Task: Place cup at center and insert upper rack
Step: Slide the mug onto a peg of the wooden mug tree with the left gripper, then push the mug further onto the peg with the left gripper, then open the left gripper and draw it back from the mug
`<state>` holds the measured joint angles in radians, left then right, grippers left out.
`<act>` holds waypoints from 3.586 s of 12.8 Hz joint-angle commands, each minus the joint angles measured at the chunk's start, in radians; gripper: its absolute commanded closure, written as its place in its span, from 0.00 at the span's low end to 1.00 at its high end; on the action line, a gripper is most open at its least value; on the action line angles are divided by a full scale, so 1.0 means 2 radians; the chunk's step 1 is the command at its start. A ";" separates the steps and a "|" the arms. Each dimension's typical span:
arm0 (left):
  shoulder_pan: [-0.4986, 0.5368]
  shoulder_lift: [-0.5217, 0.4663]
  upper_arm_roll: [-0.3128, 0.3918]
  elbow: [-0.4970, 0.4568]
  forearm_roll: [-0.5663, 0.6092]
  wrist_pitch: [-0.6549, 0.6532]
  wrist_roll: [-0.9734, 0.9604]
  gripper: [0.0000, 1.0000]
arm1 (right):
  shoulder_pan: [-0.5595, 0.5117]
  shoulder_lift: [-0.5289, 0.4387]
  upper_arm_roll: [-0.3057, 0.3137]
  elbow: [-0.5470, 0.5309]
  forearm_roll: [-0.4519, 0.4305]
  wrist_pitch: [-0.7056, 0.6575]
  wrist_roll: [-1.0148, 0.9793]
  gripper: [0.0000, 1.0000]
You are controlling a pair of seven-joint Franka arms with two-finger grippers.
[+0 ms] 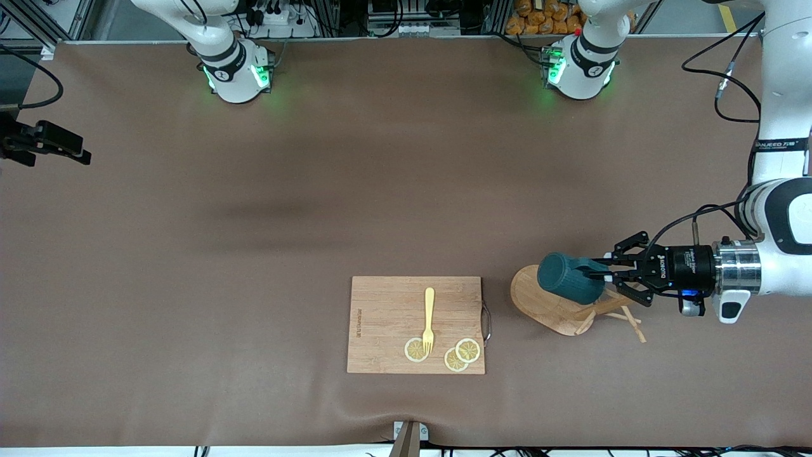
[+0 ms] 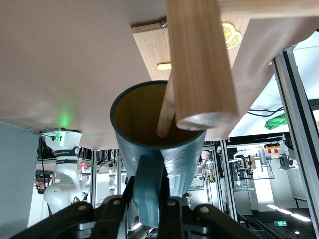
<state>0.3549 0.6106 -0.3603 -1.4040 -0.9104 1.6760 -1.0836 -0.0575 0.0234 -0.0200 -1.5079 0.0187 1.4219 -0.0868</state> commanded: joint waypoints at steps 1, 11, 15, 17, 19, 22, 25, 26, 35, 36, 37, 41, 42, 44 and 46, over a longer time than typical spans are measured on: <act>0.010 0.002 -0.002 0.003 -0.012 -0.007 0.011 1.00 | 0.000 -0.006 0.001 -0.002 0.006 -0.005 0.008 0.00; 0.024 0.014 -0.002 0.002 -0.013 -0.008 0.048 1.00 | 0.000 -0.008 0.002 0.001 0.012 -0.002 0.006 0.00; 0.027 0.024 -0.002 0.003 -0.013 -0.008 0.066 1.00 | 0.004 -0.009 0.002 0.001 0.012 -0.002 0.006 0.00; 0.027 0.027 -0.002 0.002 -0.013 -0.008 0.069 1.00 | 0.010 -0.011 0.001 0.001 0.012 -0.002 0.007 0.00; 0.036 0.028 -0.002 0.002 -0.011 -0.008 0.071 1.00 | 0.010 -0.011 0.001 0.001 0.012 -0.002 0.007 0.00; 0.037 0.031 -0.002 0.003 -0.010 -0.016 0.072 1.00 | 0.010 -0.011 0.001 0.001 0.012 -0.002 0.007 0.00; 0.040 0.035 -0.002 0.002 -0.011 -0.017 0.076 1.00 | 0.010 -0.011 0.001 0.002 0.013 0.001 0.007 0.00; 0.040 0.036 -0.002 0.003 -0.012 -0.017 0.077 1.00 | 0.010 -0.011 0.001 0.002 0.012 0.001 0.007 0.00; 0.042 0.033 -0.003 0.007 -0.013 -0.045 0.049 0.00 | 0.009 -0.011 0.000 0.001 0.012 0.001 0.004 0.00; 0.045 0.031 -0.004 0.008 -0.013 -0.047 0.043 0.00 | 0.010 -0.011 0.000 0.001 0.012 0.001 0.004 0.00; 0.049 0.028 -0.005 0.007 -0.013 -0.048 0.042 0.00 | 0.010 -0.011 0.000 0.001 0.012 0.002 0.004 0.00; 0.053 0.009 -0.009 0.008 -0.013 -0.056 0.023 0.00 | 0.009 -0.011 0.000 0.001 0.012 0.001 0.004 0.00; 0.053 0.000 -0.009 0.008 -0.012 -0.059 0.018 0.00 | 0.009 -0.011 0.000 0.001 0.012 0.000 0.004 0.00; 0.053 -0.024 -0.008 0.008 -0.009 -0.062 0.004 0.00 | 0.009 -0.010 0.000 0.001 0.012 0.001 0.004 0.00; 0.053 -0.055 -0.002 0.008 -0.005 -0.063 0.003 0.00 | 0.009 -0.009 0.000 0.001 0.012 0.001 0.004 0.00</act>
<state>0.4508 0.5796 -0.3717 -1.3634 -0.9207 1.5635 -1.0592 -0.0430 0.0196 -0.0156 -1.5021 0.0313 1.4243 -0.0868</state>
